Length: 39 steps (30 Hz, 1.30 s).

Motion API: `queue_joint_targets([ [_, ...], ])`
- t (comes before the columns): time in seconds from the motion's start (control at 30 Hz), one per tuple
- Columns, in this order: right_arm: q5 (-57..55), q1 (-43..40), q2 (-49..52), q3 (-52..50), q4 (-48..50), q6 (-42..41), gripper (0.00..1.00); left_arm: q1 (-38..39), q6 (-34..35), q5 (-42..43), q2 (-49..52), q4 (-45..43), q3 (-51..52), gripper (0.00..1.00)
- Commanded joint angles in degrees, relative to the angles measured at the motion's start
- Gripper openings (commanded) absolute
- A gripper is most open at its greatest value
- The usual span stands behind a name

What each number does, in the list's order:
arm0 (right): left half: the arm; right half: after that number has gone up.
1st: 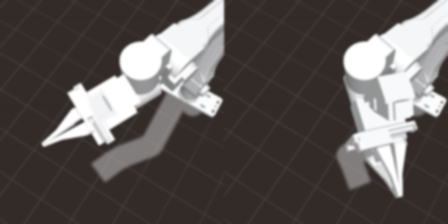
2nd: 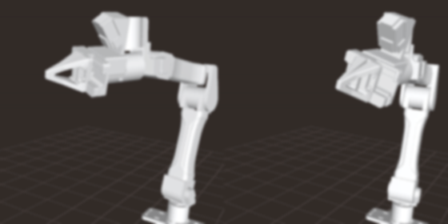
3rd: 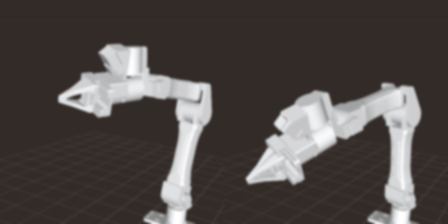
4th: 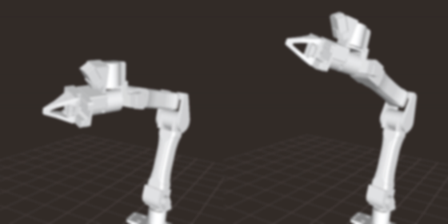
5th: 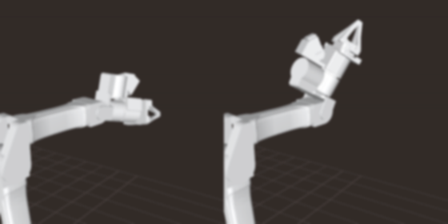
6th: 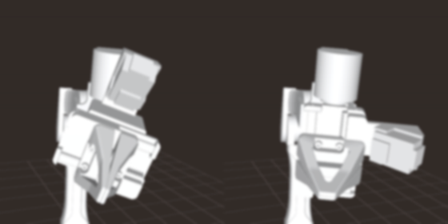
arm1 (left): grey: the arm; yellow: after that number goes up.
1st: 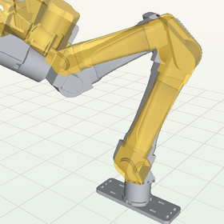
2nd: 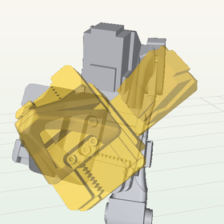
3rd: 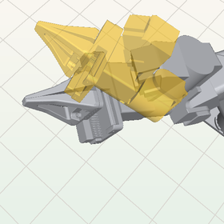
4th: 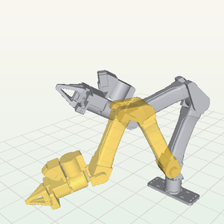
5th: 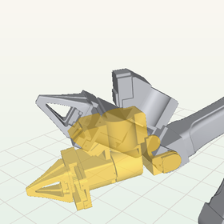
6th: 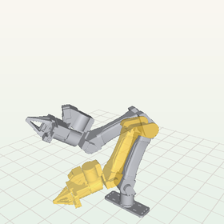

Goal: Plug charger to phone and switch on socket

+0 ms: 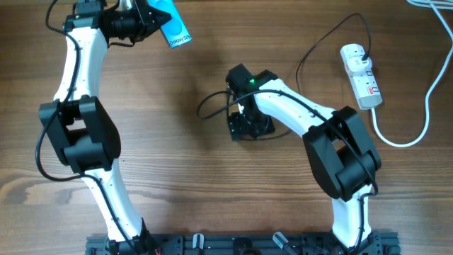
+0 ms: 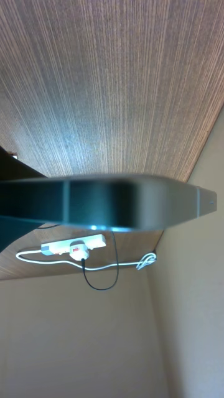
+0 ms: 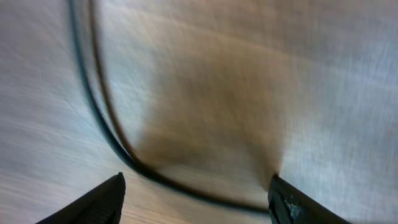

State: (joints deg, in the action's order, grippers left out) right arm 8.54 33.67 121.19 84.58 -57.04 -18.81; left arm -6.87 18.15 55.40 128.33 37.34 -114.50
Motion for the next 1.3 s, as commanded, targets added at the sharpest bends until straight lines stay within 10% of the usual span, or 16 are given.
queue_joint_targets([
  [0.0, -2.4, -0.1, 3.4, -3.3, -7.0, -1.0, 0.74, -0.2, 0.1, 2.2, -1.7, -0.2, -0.9, 0.04],
  [0.2, -6.0, -0.1, -4.2, -3.3, -18.9, -1.4, 0.77, -0.2, 0.1, 2.2, -1.7, -0.3, -0.9, 0.04],
  [0.43, -3.4, -0.1, -12.8, 0.5, -2.9, -2.4, 0.99, 0.0, 0.0, 2.3, -1.7, -0.4, -0.9, 0.04],
  [0.87, -15.6, 1.0, -0.6, 6.1, 10.7, -12.9, 0.51, 1.8, -4.5, 6.1, -1.7, 0.2, -0.9, 0.04],
  [1.27, -18.0, 3.5, 5.2, 5.7, 10.0, -12.2, 0.43, 1.8, -4.5, 6.1, -1.7, 0.2, -0.9, 0.04],
])
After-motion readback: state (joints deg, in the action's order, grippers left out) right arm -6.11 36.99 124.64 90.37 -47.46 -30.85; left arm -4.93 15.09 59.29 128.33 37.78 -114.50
